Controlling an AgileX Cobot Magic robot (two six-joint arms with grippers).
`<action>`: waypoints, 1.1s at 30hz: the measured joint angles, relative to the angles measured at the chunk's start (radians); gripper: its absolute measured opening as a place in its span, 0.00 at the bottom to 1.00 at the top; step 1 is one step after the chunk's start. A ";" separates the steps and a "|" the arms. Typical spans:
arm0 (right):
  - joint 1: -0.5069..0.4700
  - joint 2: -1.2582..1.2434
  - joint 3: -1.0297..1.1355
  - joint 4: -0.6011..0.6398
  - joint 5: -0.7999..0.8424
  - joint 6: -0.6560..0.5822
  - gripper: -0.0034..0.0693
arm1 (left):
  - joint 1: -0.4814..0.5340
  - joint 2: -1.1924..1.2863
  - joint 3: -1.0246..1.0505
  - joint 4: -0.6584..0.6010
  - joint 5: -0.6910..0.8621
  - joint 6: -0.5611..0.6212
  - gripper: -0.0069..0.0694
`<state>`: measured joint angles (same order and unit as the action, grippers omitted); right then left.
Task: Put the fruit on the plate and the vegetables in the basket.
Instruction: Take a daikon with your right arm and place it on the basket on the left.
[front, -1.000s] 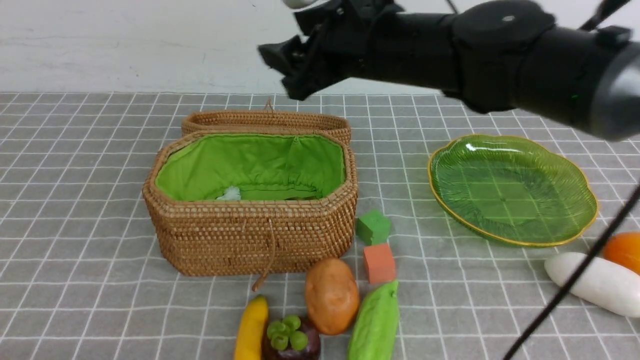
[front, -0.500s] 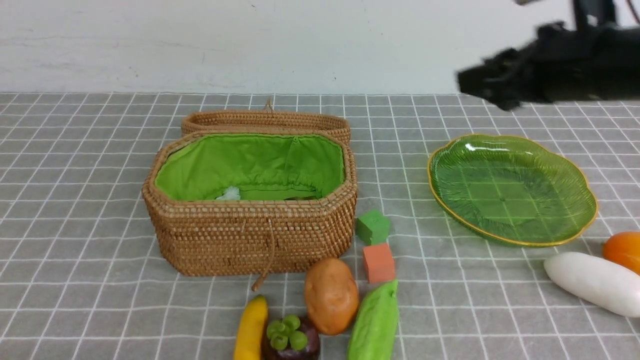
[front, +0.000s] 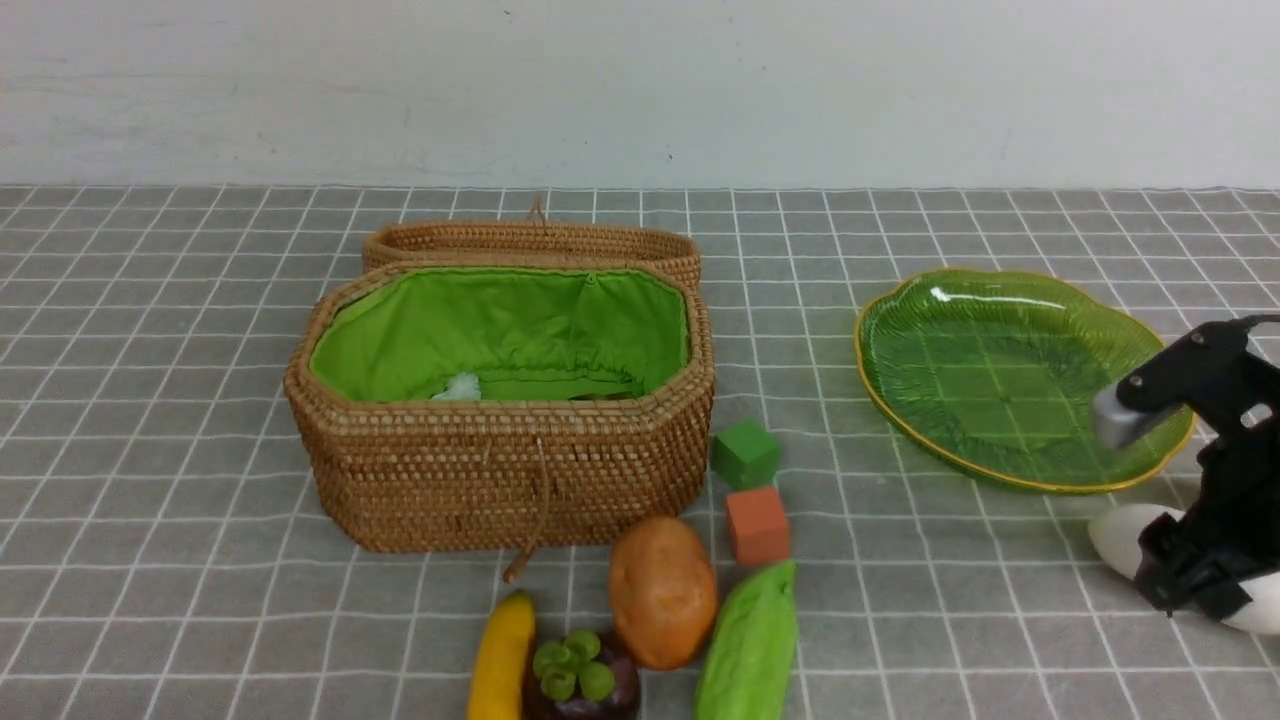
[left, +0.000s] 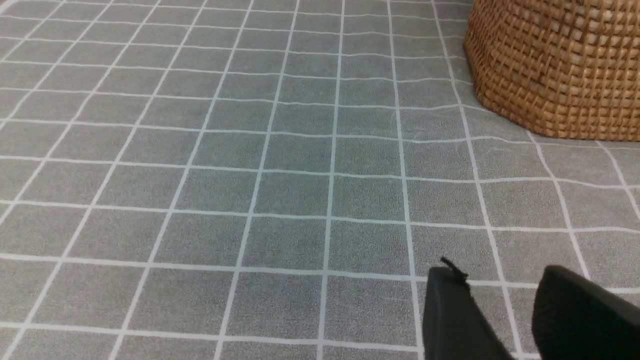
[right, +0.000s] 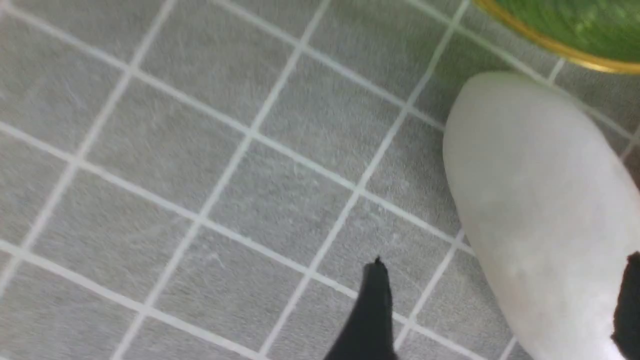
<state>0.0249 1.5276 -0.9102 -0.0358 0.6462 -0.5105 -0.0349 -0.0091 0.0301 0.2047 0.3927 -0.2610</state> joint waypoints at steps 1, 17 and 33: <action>0.002 0.000 0.013 -0.022 -0.020 0.003 0.92 | 0.000 0.000 0.000 0.000 0.000 0.000 0.40; 0.004 0.067 0.028 -0.231 -0.218 0.005 0.79 | 0.000 0.000 0.000 0.000 0.000 0.000 0.40; 0.004 0.149 0.011 -0.208 -0.173 0.005 0.76 | 0.000 0.000 0.000 0.000 0.000 0.000 0.40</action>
<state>0.0291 1.6769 -0.8995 -0.2437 0.4732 -0.5051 -0.0349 -0.0091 0.0301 0.2047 0.3927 -0.2610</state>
